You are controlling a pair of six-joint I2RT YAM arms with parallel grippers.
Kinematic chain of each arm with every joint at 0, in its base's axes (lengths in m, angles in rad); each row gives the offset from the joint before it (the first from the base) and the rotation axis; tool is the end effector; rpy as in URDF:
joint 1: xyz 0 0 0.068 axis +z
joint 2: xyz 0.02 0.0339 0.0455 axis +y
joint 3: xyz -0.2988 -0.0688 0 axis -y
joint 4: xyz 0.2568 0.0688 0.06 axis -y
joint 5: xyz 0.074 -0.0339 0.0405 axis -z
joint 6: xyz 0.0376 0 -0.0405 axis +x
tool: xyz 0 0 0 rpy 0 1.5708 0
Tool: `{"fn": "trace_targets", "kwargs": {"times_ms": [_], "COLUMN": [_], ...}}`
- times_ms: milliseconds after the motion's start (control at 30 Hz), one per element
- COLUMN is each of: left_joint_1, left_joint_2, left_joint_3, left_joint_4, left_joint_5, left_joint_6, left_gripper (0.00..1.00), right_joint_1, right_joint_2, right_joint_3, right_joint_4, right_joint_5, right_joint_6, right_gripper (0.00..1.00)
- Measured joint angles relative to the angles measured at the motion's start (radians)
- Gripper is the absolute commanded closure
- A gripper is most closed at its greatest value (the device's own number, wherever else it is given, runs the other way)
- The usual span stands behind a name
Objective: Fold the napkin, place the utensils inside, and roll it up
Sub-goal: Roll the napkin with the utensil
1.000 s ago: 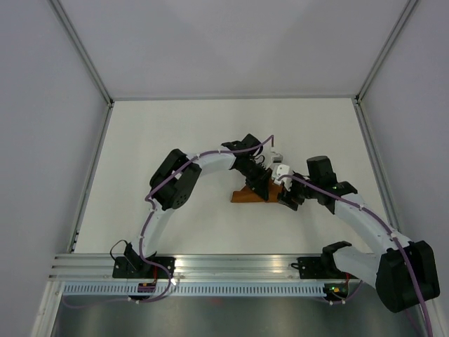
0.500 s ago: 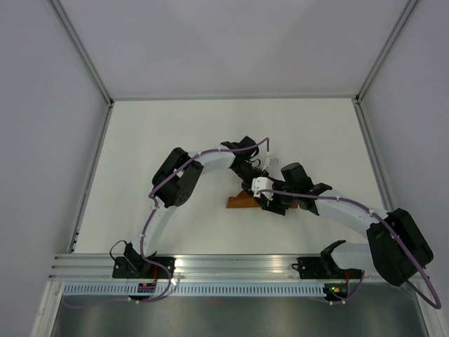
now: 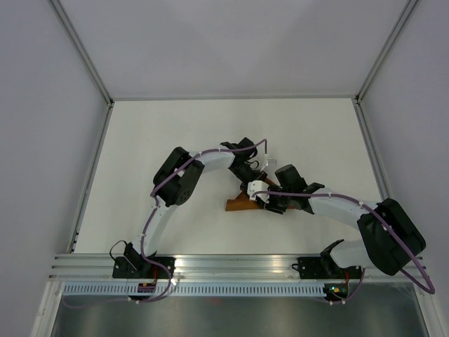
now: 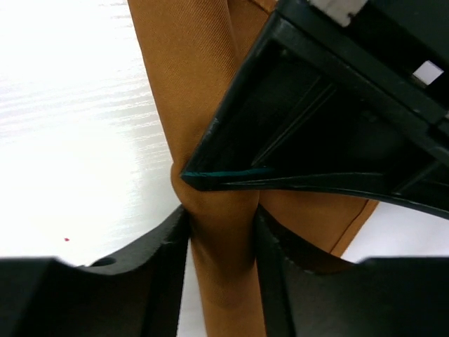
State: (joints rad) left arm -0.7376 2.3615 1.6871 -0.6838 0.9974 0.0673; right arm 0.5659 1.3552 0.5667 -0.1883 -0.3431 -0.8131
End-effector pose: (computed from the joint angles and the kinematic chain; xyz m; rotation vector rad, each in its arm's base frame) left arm 0.3417 -0.3532 0.1179 -1.1707 -2.3600 1.4449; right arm 0.1966 0.1398 0.1749 -1.6881 1.8396 0.3346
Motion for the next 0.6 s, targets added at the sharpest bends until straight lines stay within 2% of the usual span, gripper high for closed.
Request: {"fn": "trace_targets", "kwargs": {"times_ms": [200,367,600], "left_joint_1": [0.007,0.021,0.047], "left_joint_2": [0.0,0.0,-0.023], "left_joint_3": [0.002,0.002,-0.024], "left_joint_4": [-0.005,0.001,0.066], "left_joint_5": [-0.002,-0.001,0.002], "left_joint_6": [-0.004,-0.032,-0.101], "left_gripper": [0.71,0.69,0.67], "right_joint_1": [0.004,0.004,0.003], "right_joint_2": [0.023,0.036,0.047], "right_joint_3": [0.02,0.034,0.045], "right_joint_4": [-0.027,-0.033,-0.032], "right_joint_5": [-0.017,-0.018,-0.015], "right_joint_6": [-0.011,-0.025,-0.039], "right_gripper": [0.72,0.78,0.81]}}
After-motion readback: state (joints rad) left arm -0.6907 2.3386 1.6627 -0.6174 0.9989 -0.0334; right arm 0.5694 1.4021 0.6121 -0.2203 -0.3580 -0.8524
